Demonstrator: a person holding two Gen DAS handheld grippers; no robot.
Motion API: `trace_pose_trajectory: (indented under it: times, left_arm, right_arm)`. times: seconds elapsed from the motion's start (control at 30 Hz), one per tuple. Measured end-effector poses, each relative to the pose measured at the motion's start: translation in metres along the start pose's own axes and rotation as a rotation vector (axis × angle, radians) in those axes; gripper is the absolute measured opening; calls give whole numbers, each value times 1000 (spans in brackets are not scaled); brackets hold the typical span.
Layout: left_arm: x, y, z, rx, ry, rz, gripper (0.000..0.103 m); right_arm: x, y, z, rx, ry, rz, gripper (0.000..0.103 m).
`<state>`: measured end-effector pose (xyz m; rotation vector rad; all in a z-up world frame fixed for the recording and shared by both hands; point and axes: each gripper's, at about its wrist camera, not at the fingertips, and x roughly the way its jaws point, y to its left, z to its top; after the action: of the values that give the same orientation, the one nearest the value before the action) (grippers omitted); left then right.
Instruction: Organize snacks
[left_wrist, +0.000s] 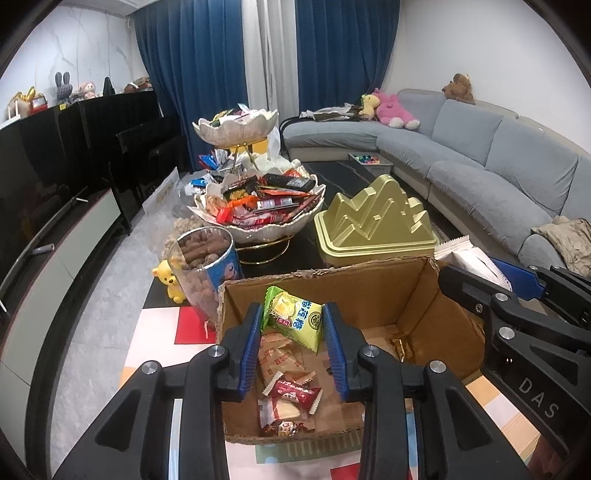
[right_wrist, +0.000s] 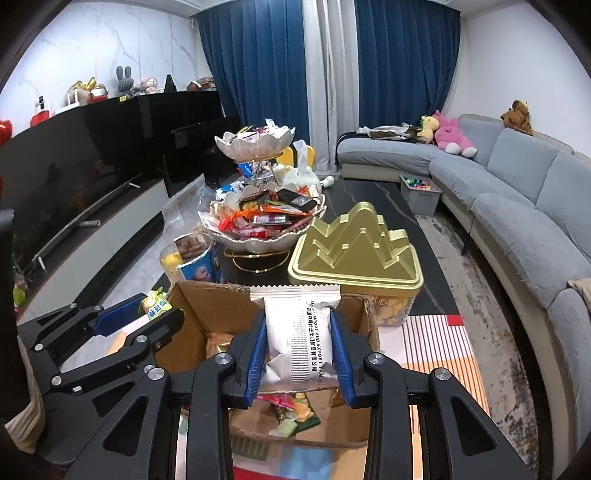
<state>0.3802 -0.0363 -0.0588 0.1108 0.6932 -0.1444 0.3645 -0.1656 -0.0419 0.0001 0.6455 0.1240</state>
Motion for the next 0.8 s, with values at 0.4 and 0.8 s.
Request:
trace_pose_trajectory:
  times: [0.4,0.8]
  left_arm:
    - [-1,9,0,-43,19,37,74]
    - [-39,9,4,-46,-23,78,88]
  right_arm:
    - [-8,-4,3,0,-25,-43,73]
    - [-45,-10,7,23,-71,-77,87]
